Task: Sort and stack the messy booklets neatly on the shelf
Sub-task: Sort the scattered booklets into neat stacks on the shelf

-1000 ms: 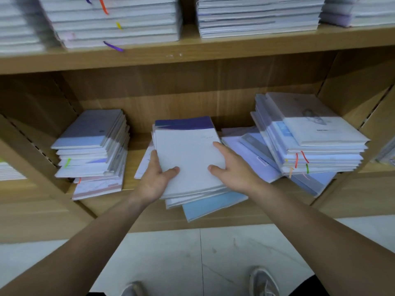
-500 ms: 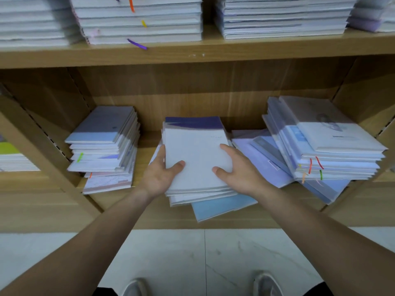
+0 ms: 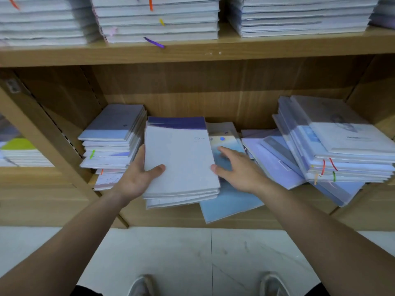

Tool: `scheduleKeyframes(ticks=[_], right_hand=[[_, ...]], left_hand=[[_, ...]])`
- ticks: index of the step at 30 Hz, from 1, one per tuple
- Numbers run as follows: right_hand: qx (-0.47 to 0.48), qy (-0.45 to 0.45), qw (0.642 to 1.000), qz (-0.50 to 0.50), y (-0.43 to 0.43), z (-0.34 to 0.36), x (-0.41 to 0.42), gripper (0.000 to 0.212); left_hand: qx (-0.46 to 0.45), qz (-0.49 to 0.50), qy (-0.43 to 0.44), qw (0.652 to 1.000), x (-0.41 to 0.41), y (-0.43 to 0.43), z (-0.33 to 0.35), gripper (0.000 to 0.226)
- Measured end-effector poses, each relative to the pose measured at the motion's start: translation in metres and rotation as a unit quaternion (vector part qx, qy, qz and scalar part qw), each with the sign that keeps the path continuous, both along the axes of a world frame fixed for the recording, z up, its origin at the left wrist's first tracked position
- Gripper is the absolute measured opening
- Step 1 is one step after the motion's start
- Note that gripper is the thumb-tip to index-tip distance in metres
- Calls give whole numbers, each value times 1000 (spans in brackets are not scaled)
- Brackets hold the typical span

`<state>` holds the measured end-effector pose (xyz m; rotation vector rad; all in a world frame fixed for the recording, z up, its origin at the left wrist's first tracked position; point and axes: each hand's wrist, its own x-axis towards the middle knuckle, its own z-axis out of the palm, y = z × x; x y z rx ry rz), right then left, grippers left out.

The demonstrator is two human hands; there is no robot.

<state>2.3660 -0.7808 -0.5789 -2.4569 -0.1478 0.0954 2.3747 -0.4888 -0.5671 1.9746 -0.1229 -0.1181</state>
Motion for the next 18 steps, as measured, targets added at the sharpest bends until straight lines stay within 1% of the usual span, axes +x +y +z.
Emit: scheduleKeyframes(ticks=[1,3,5,7,9,11,13,14,18], right_hand=[[-43,-4,999,-28,-12,-3,-1,72],[-114,-3,991,-69,-33,-11,-4,68],[-149,23,984,-94,-48,-20,-8,66],[-130,66,984,-104,-54,-25,-11,64],[-133,85,983,-93,-56,-28,-14,61],[-140,95,982,-89,-55,-27,-16,65],[-116,109,983,-92,-56,-25,-18,71],[-102,113,984,-89,-57,-24,-18,70],[-48,92,992,-75,-59,-15,-19,46]], left_hand=[[-1,-4,-4,1000,-1,1,0,62],[-3,-11,-11,1000,-1,5,-2,63],[-3,-10,-14,1000,-3,6,-2,63],[-12,-6,-19,1000,-5,5,-4,62],[-14,-3,-24,1000,-6,4,-4,61],[-12,-2,-26,1000,-5,4,-4,61],[-13,-4,-24,1000,-5,3,-3,61],[-13,-4,-24,1000,-5,3,-3,62],[-31,2,-16,999,-4,2,-3,61]])
